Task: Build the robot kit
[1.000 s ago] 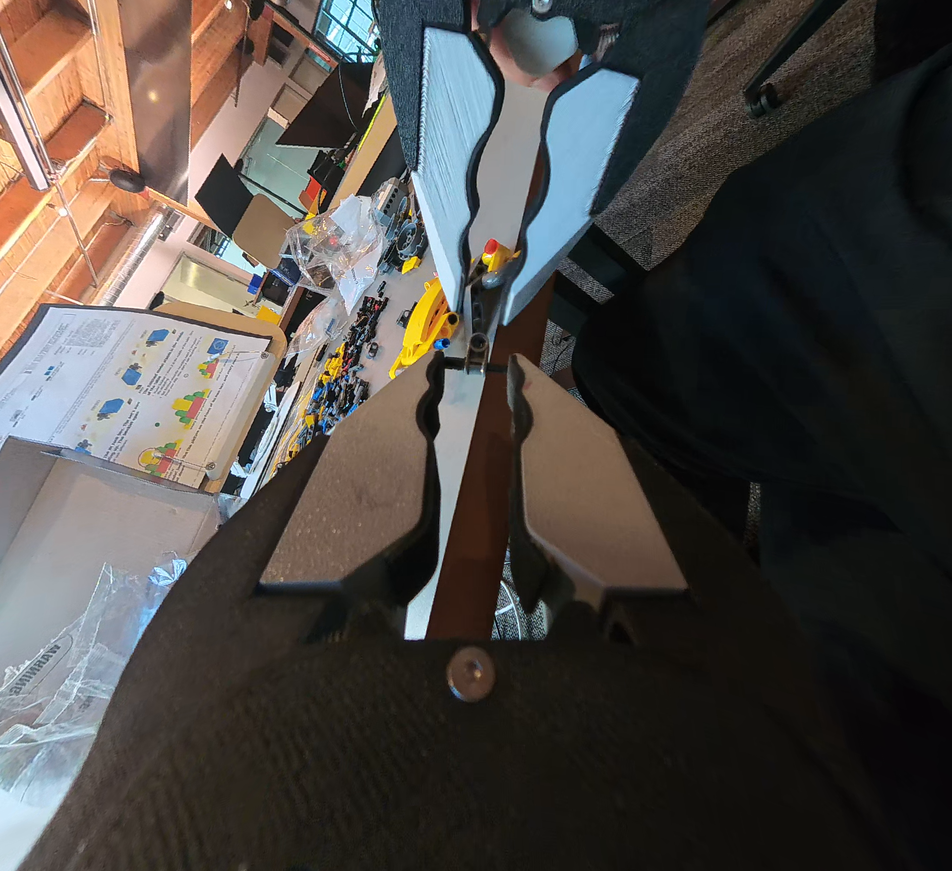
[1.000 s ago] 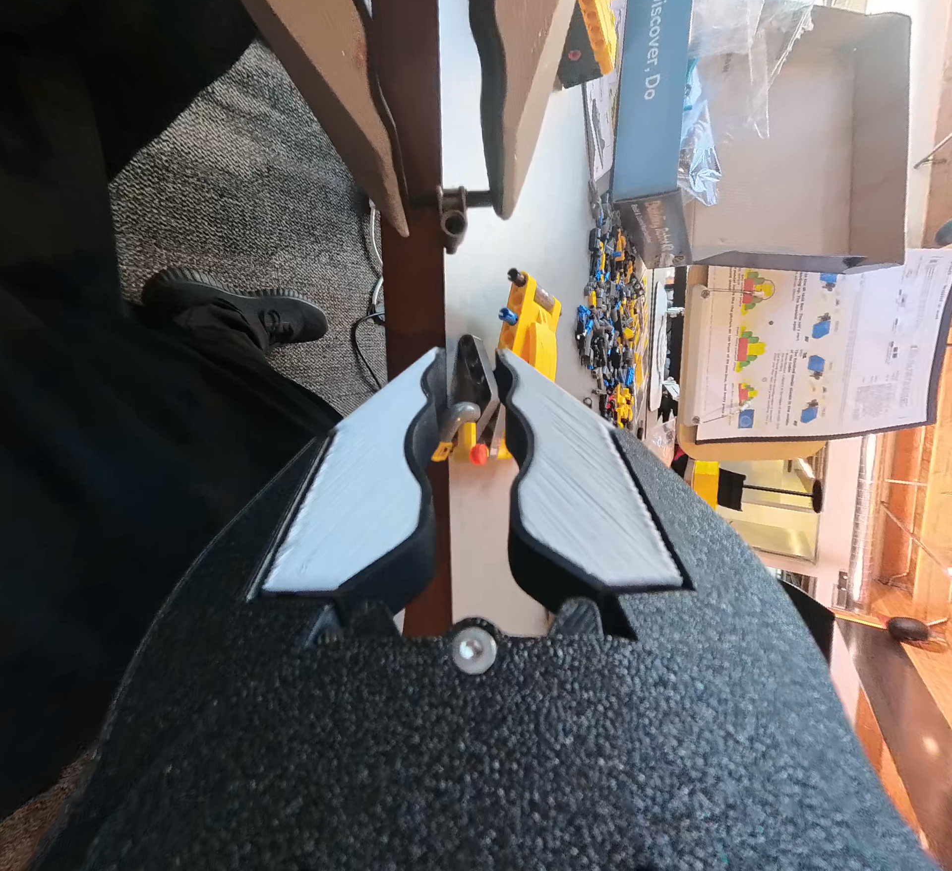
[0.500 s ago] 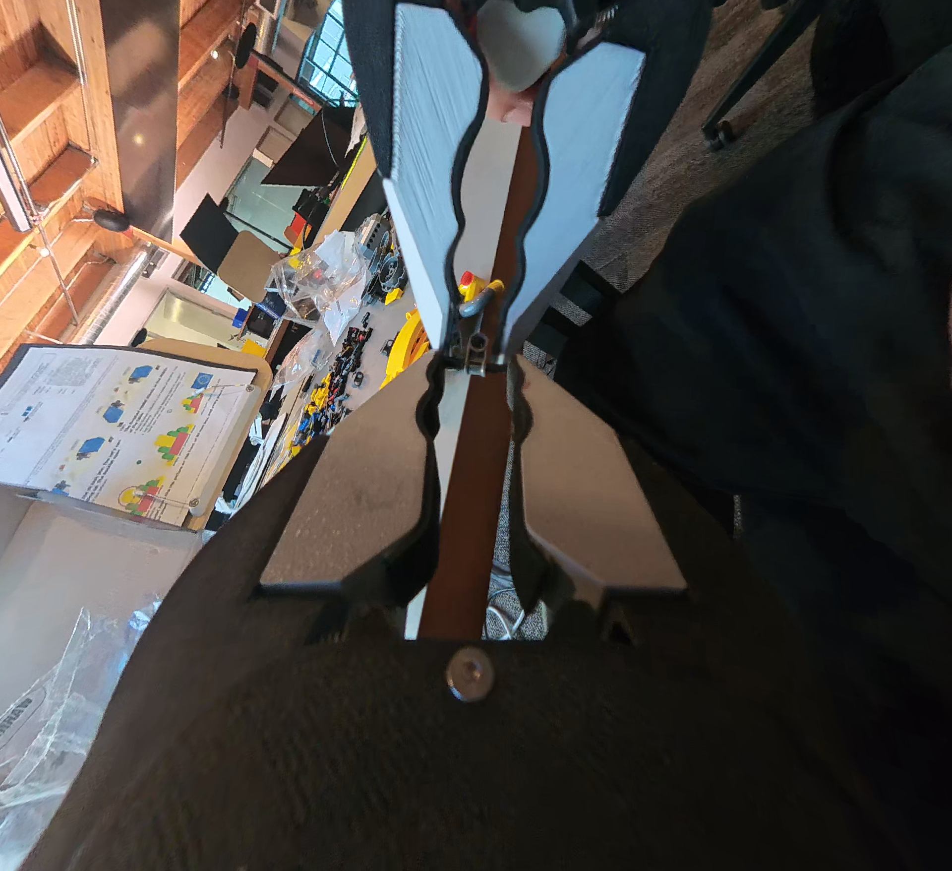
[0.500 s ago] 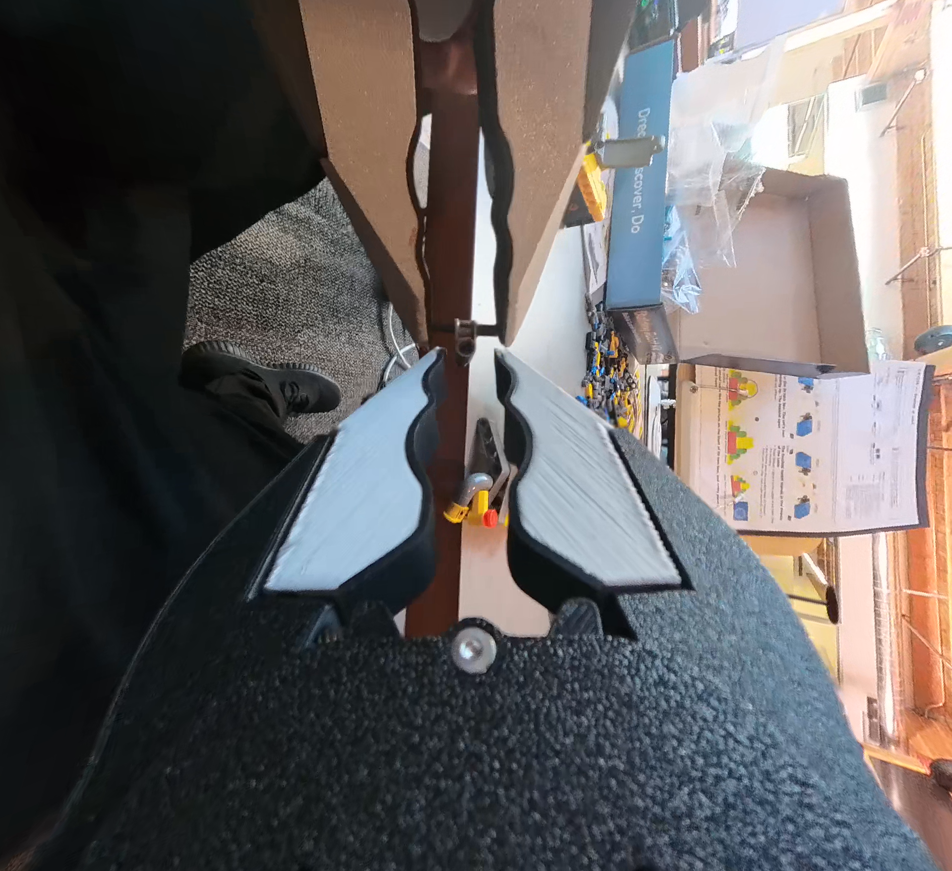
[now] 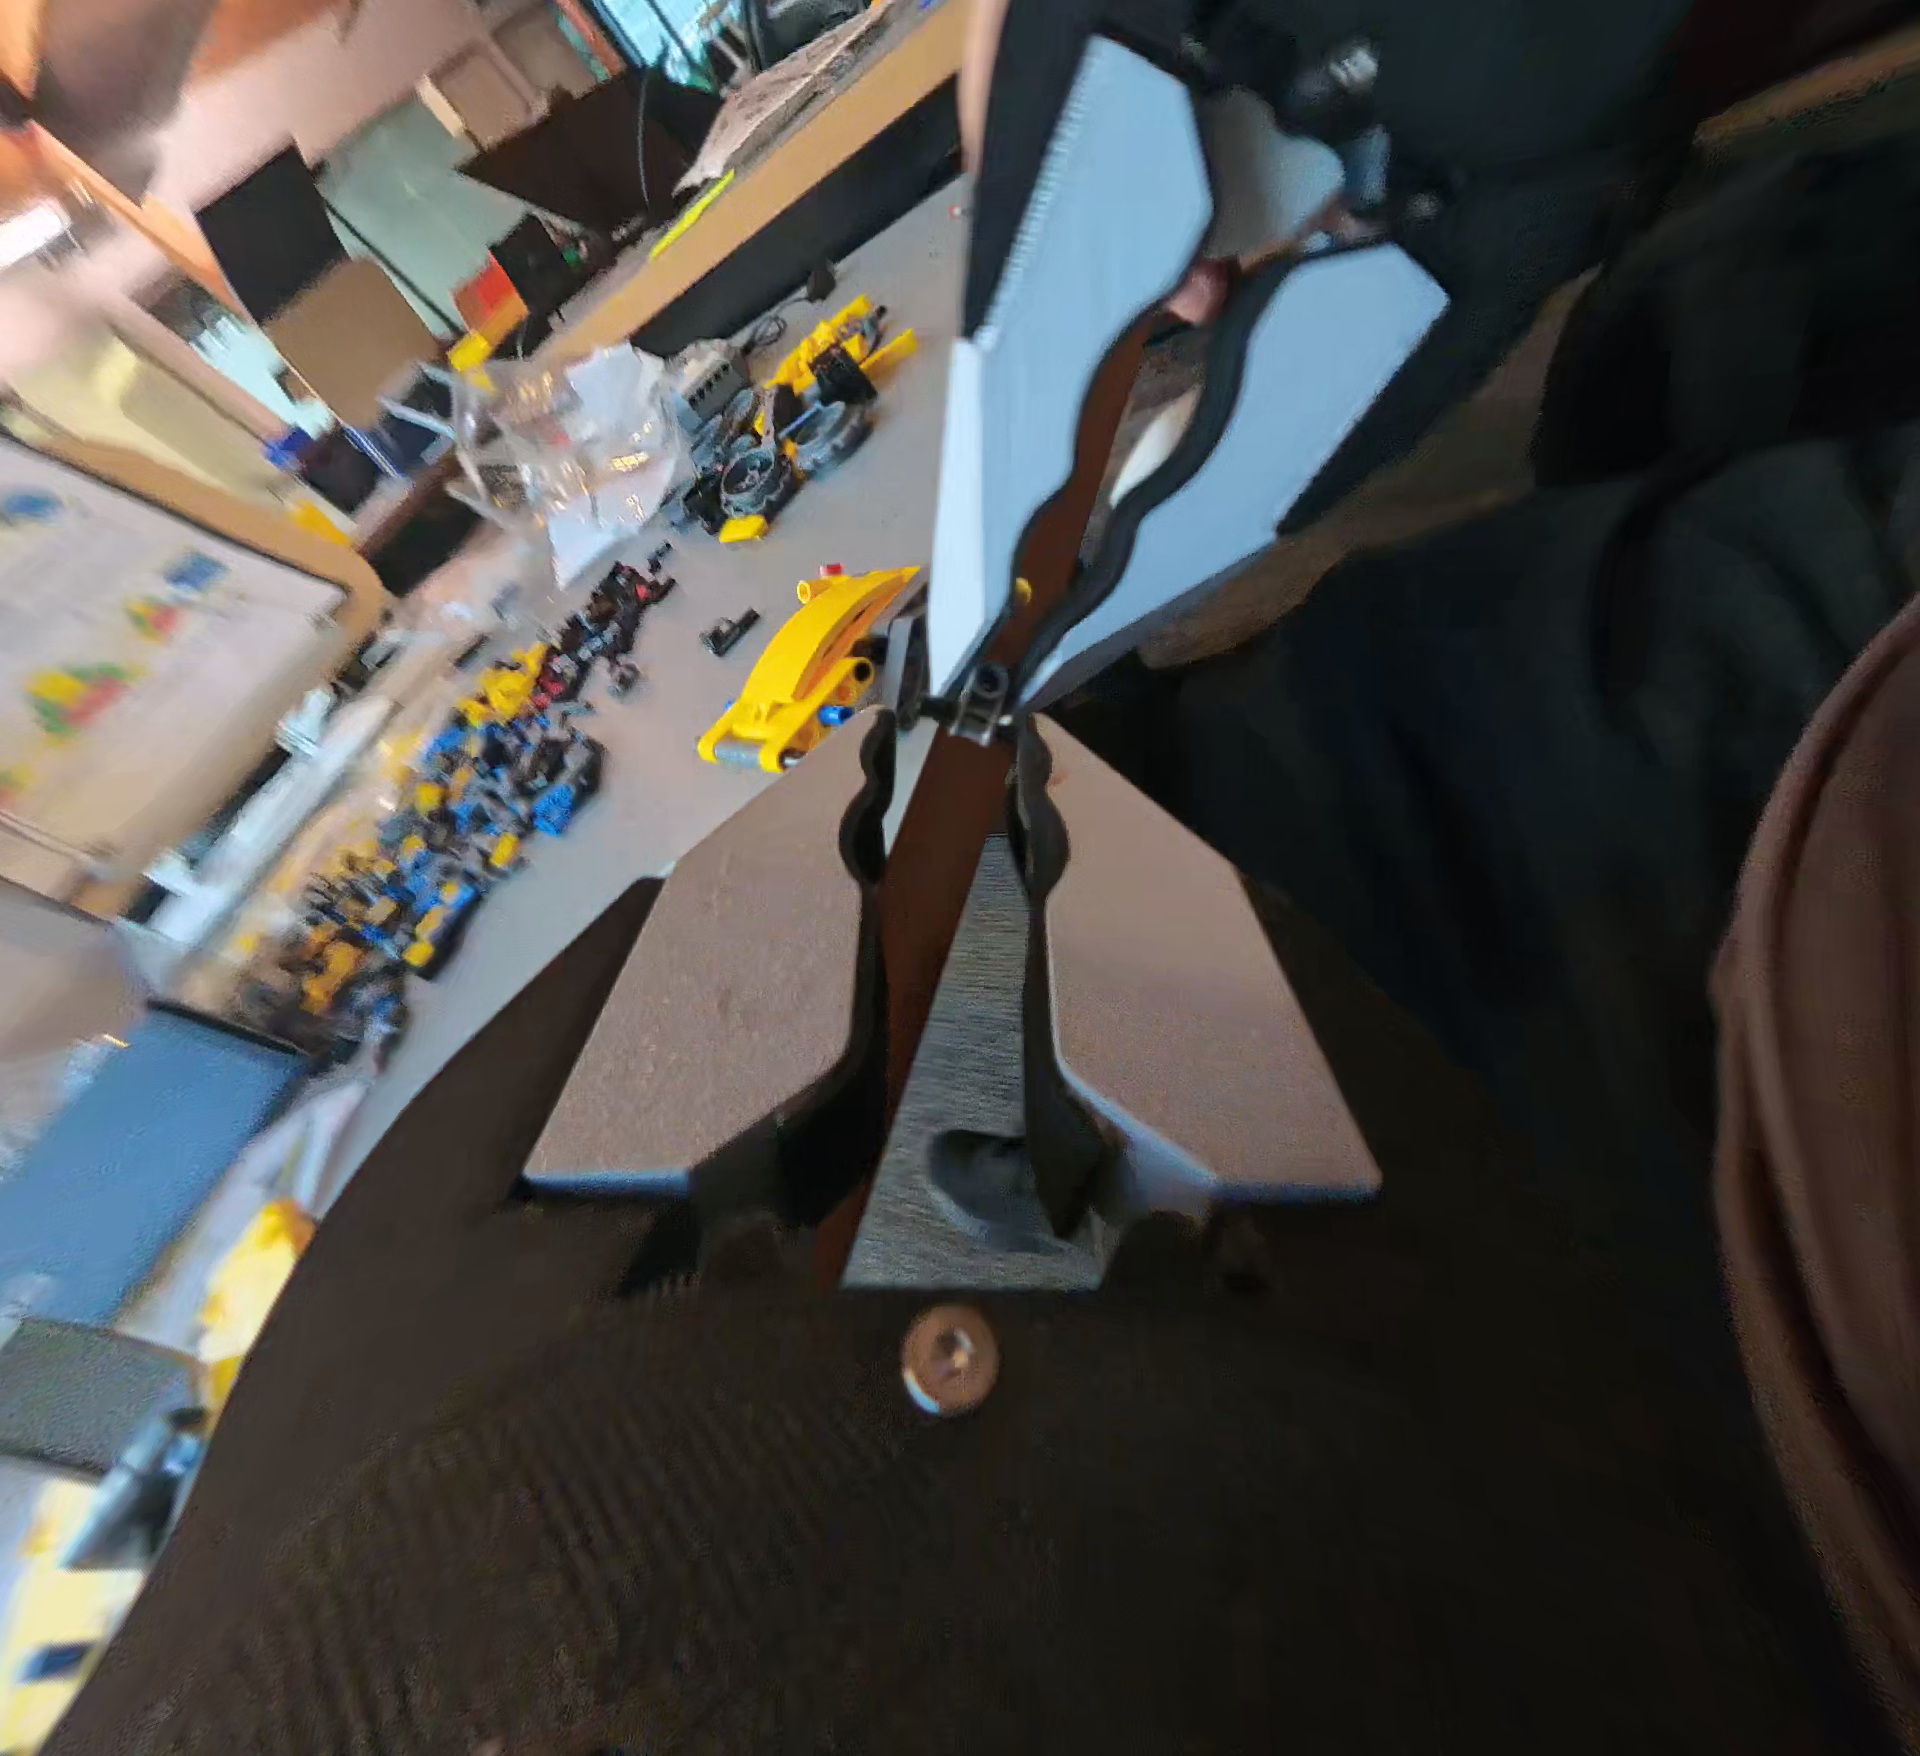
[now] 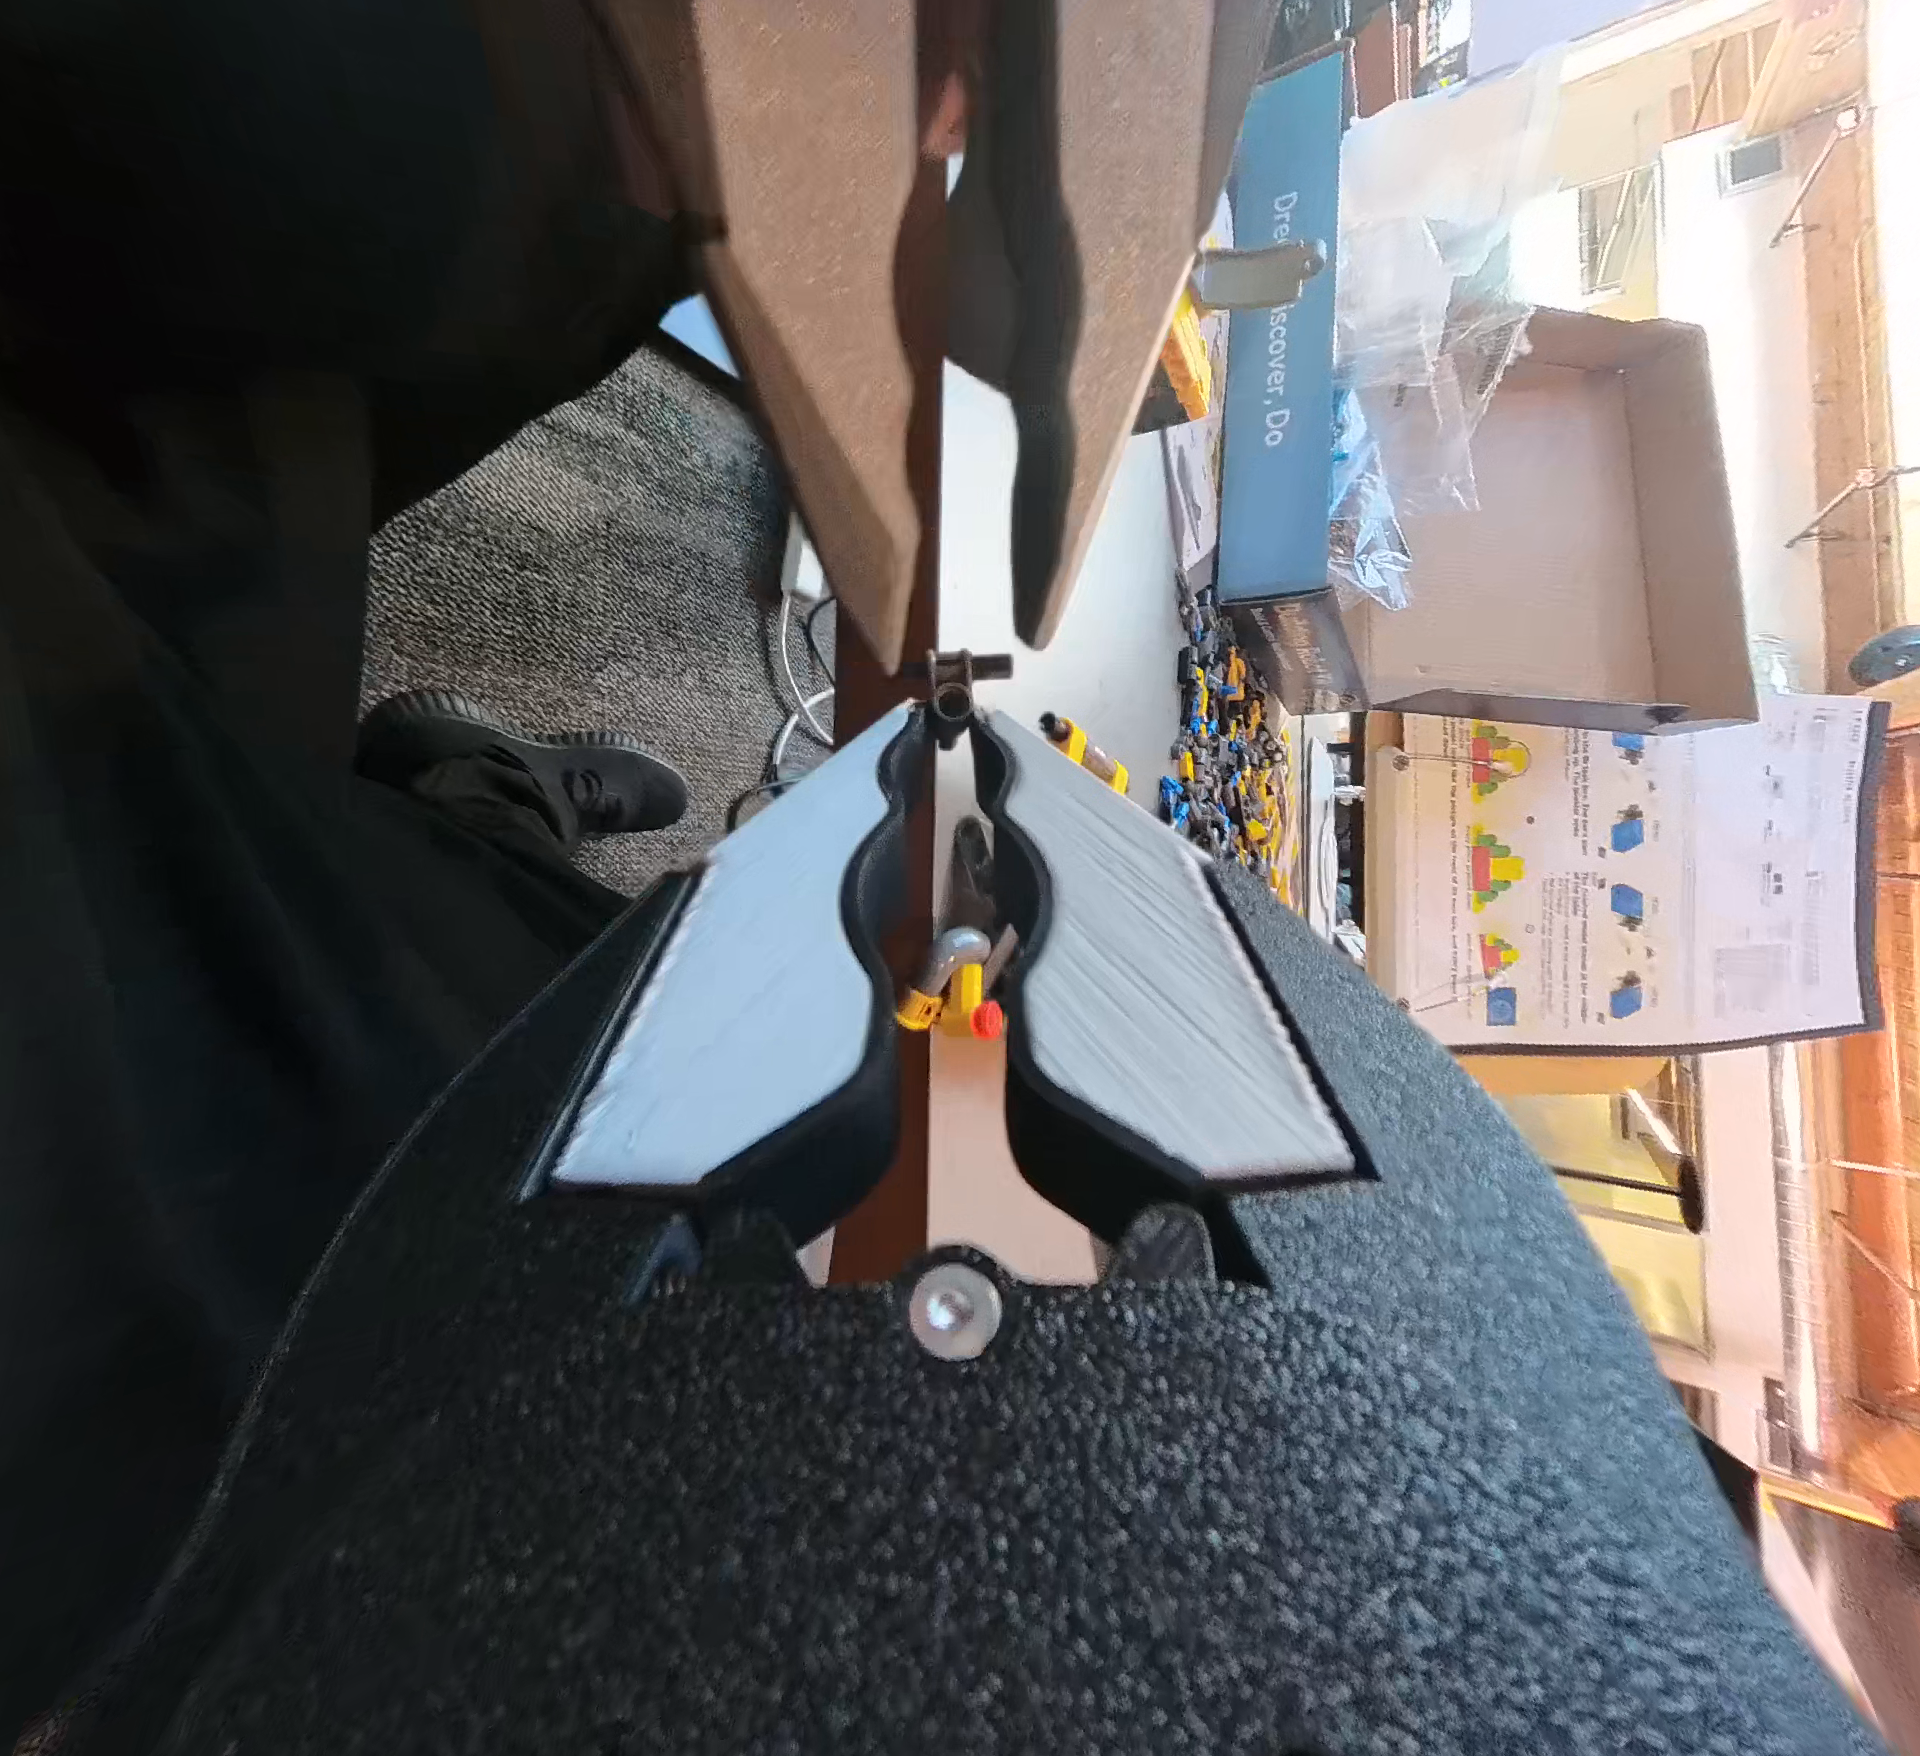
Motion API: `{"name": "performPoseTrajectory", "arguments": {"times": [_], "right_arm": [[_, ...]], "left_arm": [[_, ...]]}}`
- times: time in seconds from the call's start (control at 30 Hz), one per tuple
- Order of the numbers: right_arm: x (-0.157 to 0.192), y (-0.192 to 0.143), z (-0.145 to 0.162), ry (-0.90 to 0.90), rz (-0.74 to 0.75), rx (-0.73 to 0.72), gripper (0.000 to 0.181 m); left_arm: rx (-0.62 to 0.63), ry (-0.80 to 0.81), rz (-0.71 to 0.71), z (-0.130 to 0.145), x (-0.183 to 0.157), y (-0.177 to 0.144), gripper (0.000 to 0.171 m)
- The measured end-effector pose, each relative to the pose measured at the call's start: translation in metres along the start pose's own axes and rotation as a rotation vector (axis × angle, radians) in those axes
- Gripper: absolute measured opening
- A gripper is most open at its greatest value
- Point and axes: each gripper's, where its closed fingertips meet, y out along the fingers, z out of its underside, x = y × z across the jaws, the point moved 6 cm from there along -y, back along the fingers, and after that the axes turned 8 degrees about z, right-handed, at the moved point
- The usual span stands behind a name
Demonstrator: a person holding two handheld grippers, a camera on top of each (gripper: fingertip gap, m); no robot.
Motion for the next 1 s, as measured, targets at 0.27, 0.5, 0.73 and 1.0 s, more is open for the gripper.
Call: {"name": "performPoseTrajectory", "arguments": {"times": [0.27,0.5,0.73,1.0], "right_arm": [[-0.004,0.0,-0.003,-0.004,0.038,-0.017,0.004],[-0.007,-0.003,-0.01,-0.031,0.076,-0.07,0.004],[-0.007,-0.003,-0.012,-0.063,0.092,-0.063,0.004],[-0.004,-0.002,-0.012,-0.158,0.124,-0.024,0.004]], "left_arm": [[-0.105,-0.36,0.165,0.002,0.009,-0.008,0.016],[-0.19,-0.514,0.294,0.001,0.009,-0.009,0.003],[-0.232,-0.646,0.375,0.0,0.01,-0.006,0.007],[-0.205,-0.73,0.364,0.002,0.01,-0.002,0.007]]}}
